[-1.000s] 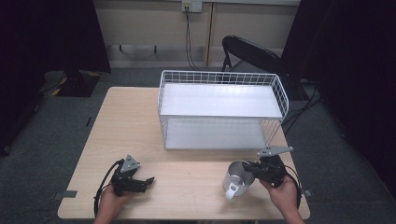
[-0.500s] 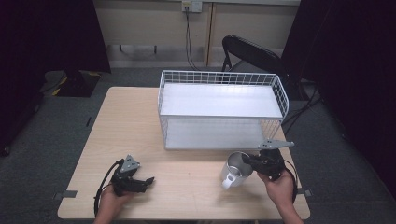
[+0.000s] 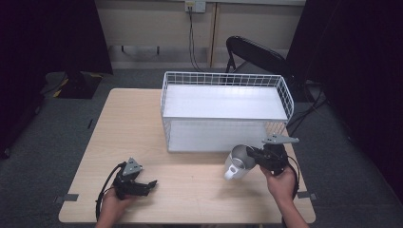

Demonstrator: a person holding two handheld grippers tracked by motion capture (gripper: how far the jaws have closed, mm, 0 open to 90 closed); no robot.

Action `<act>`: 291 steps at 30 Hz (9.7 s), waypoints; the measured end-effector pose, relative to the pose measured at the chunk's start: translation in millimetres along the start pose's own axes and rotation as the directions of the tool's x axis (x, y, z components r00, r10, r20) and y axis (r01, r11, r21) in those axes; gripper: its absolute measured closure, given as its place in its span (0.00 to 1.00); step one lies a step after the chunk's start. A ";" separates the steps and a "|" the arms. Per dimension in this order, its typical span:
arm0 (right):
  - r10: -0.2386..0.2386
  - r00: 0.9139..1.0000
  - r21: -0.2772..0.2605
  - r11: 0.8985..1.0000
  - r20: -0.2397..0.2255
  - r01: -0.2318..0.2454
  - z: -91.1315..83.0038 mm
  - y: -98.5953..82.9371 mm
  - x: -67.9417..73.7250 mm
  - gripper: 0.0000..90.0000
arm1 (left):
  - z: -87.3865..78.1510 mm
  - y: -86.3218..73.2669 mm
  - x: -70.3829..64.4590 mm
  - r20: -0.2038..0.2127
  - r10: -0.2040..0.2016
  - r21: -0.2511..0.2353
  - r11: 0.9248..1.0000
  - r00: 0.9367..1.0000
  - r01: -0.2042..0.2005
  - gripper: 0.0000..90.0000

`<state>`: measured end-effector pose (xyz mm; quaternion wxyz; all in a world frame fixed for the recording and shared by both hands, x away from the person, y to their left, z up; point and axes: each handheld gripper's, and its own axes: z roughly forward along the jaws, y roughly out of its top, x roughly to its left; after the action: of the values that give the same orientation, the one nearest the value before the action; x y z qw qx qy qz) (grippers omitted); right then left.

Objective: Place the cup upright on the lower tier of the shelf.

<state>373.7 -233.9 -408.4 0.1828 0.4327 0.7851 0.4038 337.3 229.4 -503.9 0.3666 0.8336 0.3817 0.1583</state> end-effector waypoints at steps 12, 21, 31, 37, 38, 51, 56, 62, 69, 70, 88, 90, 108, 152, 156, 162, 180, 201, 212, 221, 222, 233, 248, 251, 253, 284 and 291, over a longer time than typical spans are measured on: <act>0.015 0.997 -0.024 1.000 0.081 -0.013 8.4 6.6 -7.1 0.91 | 0.0 0.0 0.0 0.000 -0.001 0.000 1.000 1.000 0.001 0.16; 0.031 0.993 -0.036 0.999 0.118 -0.027 12.9 11.1 -14.6 0.91 | 0.0 0.0 0.0 0.000 0.000 0.000 1.000 1.000 0.000 0.17; 0.054 0.983 -0.066 0.997 0.174 -0.043 19.2 14.8 -21.5 0.91 | 0.0 0.0 0.0 0.000 0.001 0.000 1.000 1.000 -0.001 0.16; 0.063 0.978 -0.074 0.996 0.197 -0.049 25.2 16.0 -24.4 0.91 | 0.0 0.0 0.0 0.000 0.000 0.000 1.000 1.000 0.000 0.16; 0.065 0.978 -0.076 0.996 0.198 -0.051 25.7 15.8 -24.7 0.91 | 0.0 0.0 0.0 0.000 0.000 0.000 1.000 1.000 0.000 0.16; 0.073 0.967 -0.110 0.993 0.244 -0.047 35.1 16.7 -25.6 0.91 | 0.0 0.0 0.1 0.000 0.000 0.000 1.000 1.000 0.000 0.16; 0.085 0.962 -0.124 0.991 0.258 -0.054 39.0 15.8 -26.0 0.91 | 0.0 0.0 0.0 0.000 0.000 0.001 1.000 1.000 0.000 0.16; 0.093 0.954 -0.133 0.989 0.283 -0.057 44.2 15.3 -27.9 0.91 | 0.0 0.0 0.0 0.000 -0.001 0.000 1.000 1.000 0.001 0.16; 0.096 0.949 -0.135 0.989 0.300 -0.058 46.5 19.4 -30.5 0.91 | 0.0 0.0 0.0 0.000 0.000 0.000 1.000 1.000 0.000 0.16; 0.098 0.947 -0.137 0.989 0.307 -0.058 47.6 19.7 -30.9 0.91 | 0.0 0.0 0.0 0.000 -0.001 0.000 1.000 1.000 0.001 0.16; 0.113 0.938 -0.139 0.988 0.328 -0.070 53.4 24.2 -33.2 0.91 | 0.0 0.0 0.0 0.001 -0.001 0.001 1.000 1.000 0.001 0.16; 0.115 0.938 -0.138 0.988 0.328 -0.073 54.2 25.0 -33.6 0.91 | 0.0 0.2 0.2 0.002 0.001 0.002 1.000 1.000 -0.001 0.16; 0.130 0.934 -0.128 0.988 0.334 -0.091 55.2 28.8 -34.4 0.83 | 0.0 0.2 0.4 0.000 0.005 0.001 1.000 1.000 -0.005 0.16; 0.104 0.966 -0.090 0.992 0.235 -0.085 39.2 8.5 -19.8 0.44 | 1.0 1.0 0.6 -0.003 0.003 0.001 1.000 1.000 -0.003 0.16; 0.104 0.967 -0.087 0.993 0.232 -0.085 41.6 9.8 -20.1 0.46 | 1.0 1.0 0.6 -0.003 0.003 0.001 1.000 1.000 -0.003 0.16; 0.108 0.966 -0.074 0.993 0.234 -0.093 45.7 6.8 -25.6 0.45 | 1.0 1.0 0.6 -0.003 0.003 0.001 1.000 1.000 -0.003 0.16; 0.040 0.988 -0.140 0.990 0.149 -0.019 28.0 6.4 -12.2 0.15 | 1.1 1.0 0.5 -0.003 0.003 0.000 1.000 1.000 -0.003 0.16; -0.012 0.997 -0.113 0.993 0.072 0.020 6.8 -18.0 -1.4 0.15 | 1.1 1.0 0.5 -0.003 0.002 0.000 1.000 1.000 -0.002 0.16; -0.073 0.997 -0.075 0.995 -0.003 0.073 9.0 -37.9 5.6 0.15 | 1.0 0.9 0.3 -0.004 0.001 0.000 1.000 1.000 -0.001 0.16; -0.104 0.994 -0.055 0.993 -0.025 0.102 6.5 -50.4 -0.8 0.14 | 1.0 0.9 0.3 -0.004 0.001 0.000 1.000 1.000 -0.001 0.16; -0.105 0.994 -0.051 0.993 -0.026 0.104 6.1 -51.5 -1.7 0.14 | 1.0 0.9 0.3 -0.004 0.001 0.000 1.000 1.000 -0.001 0.16; -0.109 0.993 -0.035 0.994 -0.041 0.107 2.6 -62.9 -14.2 0.14 | 1.0 0.9 0.3 -0.004 0.001 0.000 1.000 1.000 -0.001 0.16; -0.103 0.994 -0.033 0.994 -0.039 0.102 -4.4 -79.1 -31.1 0.14 | 1.0 0.9 0.3 -0.004 0.001 0.001 1.000 1.000 -0.001 0.16; -0.104 0.994 -0.030 0.994 -0.039 0.103 -5.3 -81.3 -32.8 0.14 | 1.0 0.9 0.3 -0.004 0.001 0.000 1.000 1.000 -0.001 0.16; -0.109 0.993 -0.026 0.994 -0.039 0.108 -5.4 -82.7 -33.6 0.14 | 1.0 0.9 0.3 -0.004 0.001 0.000 1.000 1.000 -0.001 0.16; -0.133 0.990 0.025 0.991 -0.042 0.134 -10.7 -107.3 -46.6 0.14 | 1.0 0.9 0.3 -0.004 0.001 0.000 1.000 1.000 -0.001 0.16; -0.140 0.989 0.036 0.989 -0.042 0.142 -12.1 -110.4 -49.2 0.14 | 1.0 0.9 0.3 -0.004 0.001 0.000 1.000 1.000 -0.001 0.16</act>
<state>334.8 -313.4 -491.6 0.1870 0.3715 0.8249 0.3828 338.5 228.8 -504.0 0.3655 0.8335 0.3822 0.1602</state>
